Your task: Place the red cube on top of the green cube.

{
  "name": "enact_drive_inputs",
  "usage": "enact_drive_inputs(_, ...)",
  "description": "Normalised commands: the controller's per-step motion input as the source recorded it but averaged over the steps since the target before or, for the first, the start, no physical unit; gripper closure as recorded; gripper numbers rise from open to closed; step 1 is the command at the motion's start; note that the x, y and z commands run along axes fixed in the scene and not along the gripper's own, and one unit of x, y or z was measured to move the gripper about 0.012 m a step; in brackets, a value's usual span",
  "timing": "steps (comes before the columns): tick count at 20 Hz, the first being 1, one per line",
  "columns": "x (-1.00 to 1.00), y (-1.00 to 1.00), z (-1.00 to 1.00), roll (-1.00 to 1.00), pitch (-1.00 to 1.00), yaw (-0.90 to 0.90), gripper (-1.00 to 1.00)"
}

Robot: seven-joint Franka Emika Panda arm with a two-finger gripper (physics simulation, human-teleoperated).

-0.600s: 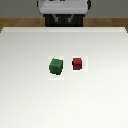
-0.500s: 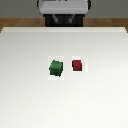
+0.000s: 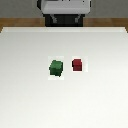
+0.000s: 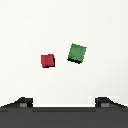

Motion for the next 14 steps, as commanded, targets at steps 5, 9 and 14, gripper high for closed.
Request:
enact_drive_inputs(5, 0.00, 1.00, 0.00, 0.00, 0.00, 0.00, -1.00)
enact_drive_inputs(9, 0.12, 0.50, 0.00, 0.00, 0.00, 0.00, -1.00)
enact_drive_inputs(14, 0.60, -0.20, 0.00, 0.00, 0.00, 0.00, -1.00)
